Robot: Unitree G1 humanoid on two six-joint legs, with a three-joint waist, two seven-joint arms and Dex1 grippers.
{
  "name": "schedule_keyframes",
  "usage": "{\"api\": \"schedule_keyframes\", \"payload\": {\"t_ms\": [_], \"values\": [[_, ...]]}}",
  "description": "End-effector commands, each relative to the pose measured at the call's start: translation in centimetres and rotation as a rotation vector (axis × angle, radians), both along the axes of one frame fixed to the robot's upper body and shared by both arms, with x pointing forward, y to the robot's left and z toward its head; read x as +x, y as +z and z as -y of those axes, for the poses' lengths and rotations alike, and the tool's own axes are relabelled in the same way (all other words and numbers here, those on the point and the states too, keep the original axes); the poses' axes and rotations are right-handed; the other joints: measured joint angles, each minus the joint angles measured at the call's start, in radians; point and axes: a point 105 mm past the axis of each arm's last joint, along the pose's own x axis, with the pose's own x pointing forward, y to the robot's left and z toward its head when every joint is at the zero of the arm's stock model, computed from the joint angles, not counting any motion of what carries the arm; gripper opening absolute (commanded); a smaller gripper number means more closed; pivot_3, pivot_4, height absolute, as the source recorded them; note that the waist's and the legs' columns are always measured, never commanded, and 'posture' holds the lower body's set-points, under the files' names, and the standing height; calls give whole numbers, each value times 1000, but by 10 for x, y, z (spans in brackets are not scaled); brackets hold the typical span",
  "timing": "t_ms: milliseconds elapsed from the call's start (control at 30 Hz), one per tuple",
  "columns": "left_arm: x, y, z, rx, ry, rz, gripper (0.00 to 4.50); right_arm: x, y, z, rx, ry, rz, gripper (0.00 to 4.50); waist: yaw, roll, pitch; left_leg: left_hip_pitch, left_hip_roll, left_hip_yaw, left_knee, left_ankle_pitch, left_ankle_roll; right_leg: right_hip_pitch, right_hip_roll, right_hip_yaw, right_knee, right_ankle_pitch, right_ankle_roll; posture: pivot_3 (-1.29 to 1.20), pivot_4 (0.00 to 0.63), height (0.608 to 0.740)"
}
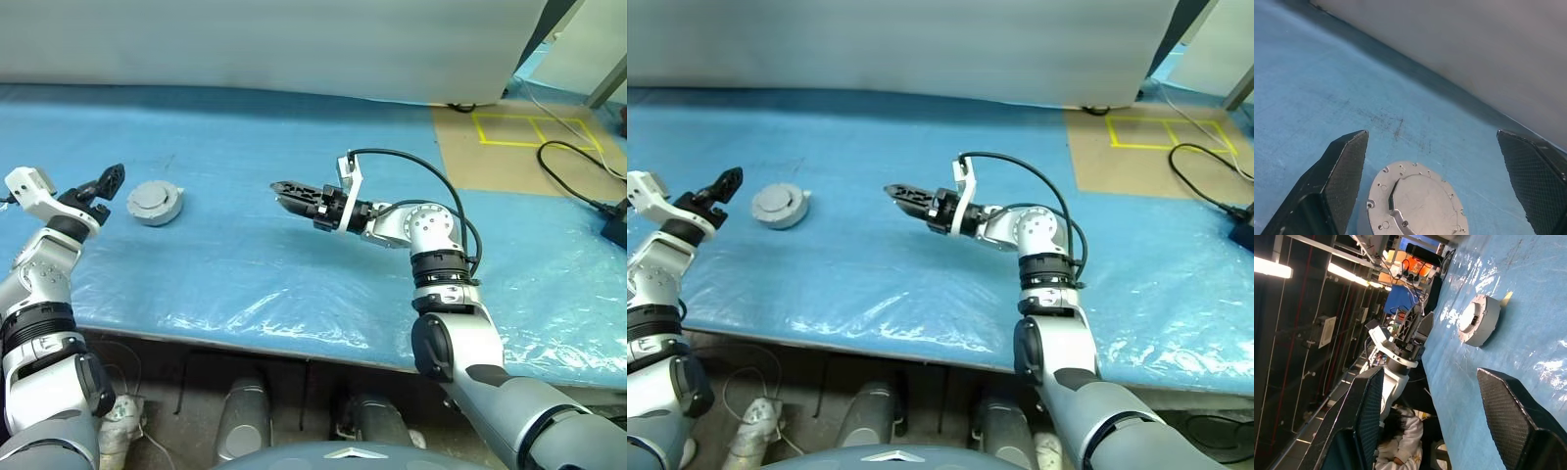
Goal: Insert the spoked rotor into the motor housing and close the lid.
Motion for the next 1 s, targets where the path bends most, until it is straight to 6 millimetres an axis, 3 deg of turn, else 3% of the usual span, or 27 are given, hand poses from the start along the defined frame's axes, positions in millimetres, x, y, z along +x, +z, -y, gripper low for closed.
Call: {"api": "schedule_keyframes", "payload": {"t_ms": [33,133,233,367,500,733,1000], "values": [[-6,61,3,75,-46,160,4427,-1,15,1,39,5,58,3151,2,0,0,0,0,0,0,0,0,0,0,0,0,0,0,0,150,740],[-3,83,32,161,-169,189,4427,-4,19,8,14,17,101,3151,4,0,0,0,-1,0,0,0,0,0,-1,0,0,0,0,0,150,740],[-4,88,60,207,-299,191,4427,-5,19,16,-19,18,145,3151,5,0,0,0,-2,0,0,0,0,0,-2,0,0,0,0,0,150,740],[-19,62,127,350,-606,128,4427,-7,18,34,-135,-14,334,3151,4,0,0,0,-2,0,0,0,0,0,-2,0,-1,0,0,0,150,740],[-33,28,162,426,-763,73,4427,-12,10,44,-224,-28,448,3151,-4,0,0,0,-1,0,-1,0,0,0,-1,0,-1,0,0,0,150,740],[-35,-23,191,447,-838,-21,4427,-24,-15,50,-377,-14,575,3151,-3,0,0,1,-1,0,-1,0,0,1,-1,0,-3,0,1,0,150,740],[-36,-29,211,427,-864,-1,4427,-13,-10,53,-374,-64,550,3151,-5,0,0,1,-1,0,0,0,1,2,-1,1,-2,0,0,0,150,740]]}}
